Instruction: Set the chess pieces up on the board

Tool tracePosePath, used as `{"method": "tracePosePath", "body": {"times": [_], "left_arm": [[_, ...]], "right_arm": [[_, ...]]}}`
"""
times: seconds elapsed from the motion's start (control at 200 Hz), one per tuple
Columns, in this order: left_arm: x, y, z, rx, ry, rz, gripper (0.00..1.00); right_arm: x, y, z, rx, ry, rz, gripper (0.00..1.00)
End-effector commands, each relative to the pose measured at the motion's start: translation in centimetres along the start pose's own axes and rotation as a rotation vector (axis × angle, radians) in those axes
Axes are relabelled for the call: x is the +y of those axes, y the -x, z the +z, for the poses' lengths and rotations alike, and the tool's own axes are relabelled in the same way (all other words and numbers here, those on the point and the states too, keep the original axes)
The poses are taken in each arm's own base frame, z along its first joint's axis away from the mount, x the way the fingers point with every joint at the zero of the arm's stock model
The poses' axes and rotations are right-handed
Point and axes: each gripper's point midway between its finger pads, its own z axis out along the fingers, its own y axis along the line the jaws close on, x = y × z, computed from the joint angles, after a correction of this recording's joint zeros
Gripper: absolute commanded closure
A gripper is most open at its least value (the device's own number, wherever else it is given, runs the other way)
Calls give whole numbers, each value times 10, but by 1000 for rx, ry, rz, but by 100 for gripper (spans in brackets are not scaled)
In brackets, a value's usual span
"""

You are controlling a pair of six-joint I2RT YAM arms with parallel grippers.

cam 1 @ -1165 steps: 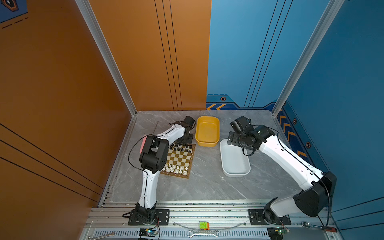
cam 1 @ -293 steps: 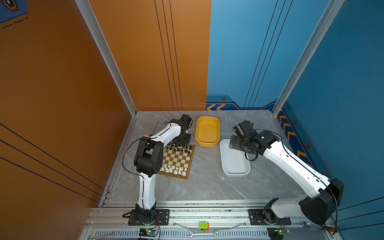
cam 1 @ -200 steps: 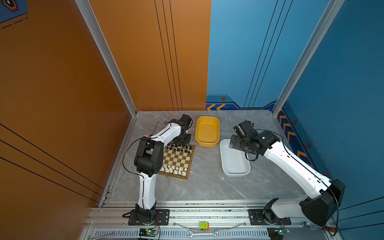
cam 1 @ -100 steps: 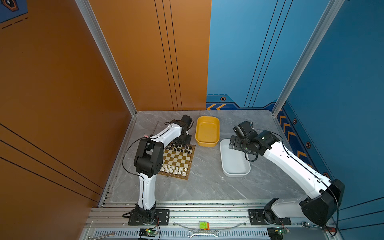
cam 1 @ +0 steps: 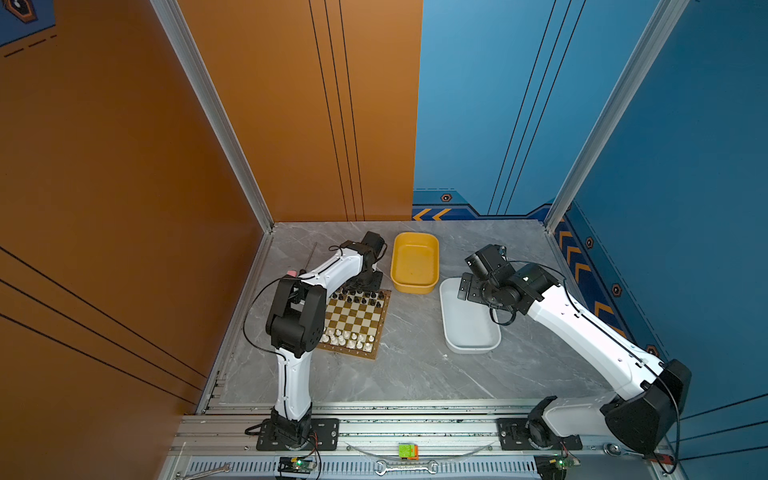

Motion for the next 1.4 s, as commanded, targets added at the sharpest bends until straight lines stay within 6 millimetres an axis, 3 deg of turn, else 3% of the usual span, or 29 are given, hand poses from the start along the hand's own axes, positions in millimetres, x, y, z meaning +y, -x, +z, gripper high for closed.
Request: {"method": "tracePosePath", "body": {"times": [0.0, 0.19, 0.756, 0.921, 1.397], "left_arm": [[0, -6, -8, 7, 3, 9, 97], [0, -5, -9, 3, 4, 13, 81], [-4, 19, -38, -88, -20, 1, 70], [10, 28, -52, -137, 52, -2, 63], [30, 22, -25, -77, 79, -45, 63]], "right_arm": [[-6, -1, -2, -17, -16, 12, 0], [-5, -1, -2, -14, -15, 12, 0], [3, 7, -1, -20, -12, -5, 0], [4, 8, 1, -16, -15, -9, 0], [2, 10, 3, -9, -18, -8, 0]]}}
